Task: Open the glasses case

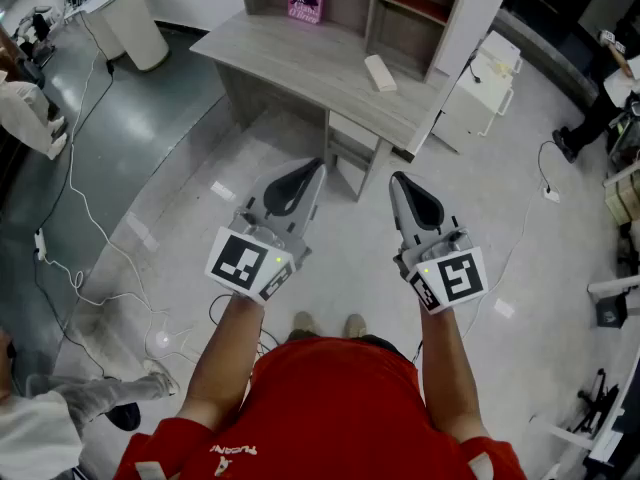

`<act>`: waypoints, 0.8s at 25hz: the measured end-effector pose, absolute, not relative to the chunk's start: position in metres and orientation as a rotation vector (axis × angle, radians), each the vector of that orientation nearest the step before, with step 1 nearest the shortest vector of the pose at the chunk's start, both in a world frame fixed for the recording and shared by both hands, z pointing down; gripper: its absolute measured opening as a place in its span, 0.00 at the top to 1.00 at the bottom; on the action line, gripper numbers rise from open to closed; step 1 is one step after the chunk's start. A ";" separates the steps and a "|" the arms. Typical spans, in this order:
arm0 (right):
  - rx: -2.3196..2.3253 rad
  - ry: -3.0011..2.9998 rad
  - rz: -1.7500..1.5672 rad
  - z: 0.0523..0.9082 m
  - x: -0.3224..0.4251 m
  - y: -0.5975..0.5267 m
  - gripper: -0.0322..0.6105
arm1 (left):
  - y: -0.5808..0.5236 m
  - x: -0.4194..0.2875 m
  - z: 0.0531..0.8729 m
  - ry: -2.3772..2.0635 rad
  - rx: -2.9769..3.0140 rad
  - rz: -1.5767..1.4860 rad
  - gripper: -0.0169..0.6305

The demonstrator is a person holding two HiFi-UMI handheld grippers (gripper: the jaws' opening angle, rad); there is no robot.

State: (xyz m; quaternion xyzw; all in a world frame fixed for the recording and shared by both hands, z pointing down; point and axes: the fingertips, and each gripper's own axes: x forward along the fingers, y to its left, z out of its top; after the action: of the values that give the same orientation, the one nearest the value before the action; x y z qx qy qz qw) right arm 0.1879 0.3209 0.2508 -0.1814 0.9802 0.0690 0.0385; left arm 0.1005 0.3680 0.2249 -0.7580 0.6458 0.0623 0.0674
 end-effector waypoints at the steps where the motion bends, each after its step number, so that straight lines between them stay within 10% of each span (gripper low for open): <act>1: -0.549 3.006 0.208 0.250 0.186 0.322 0.95 | 0.368 0.099 0.224 1.946 -2.283 0.187 0.96; 20: -0.609 2.996 0.208 0.254 0.137 0.348 0.94 | 0.400 0.032 0.239 1.958 -2.287 0.235 0.96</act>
State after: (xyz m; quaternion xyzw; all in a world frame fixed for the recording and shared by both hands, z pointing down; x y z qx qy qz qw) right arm 0.1366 0.3485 0.2540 -0.1985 0.9770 0.0680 0.0387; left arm 0.0316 0.4004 0.2394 -0.7560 0.6471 0.0775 0.0610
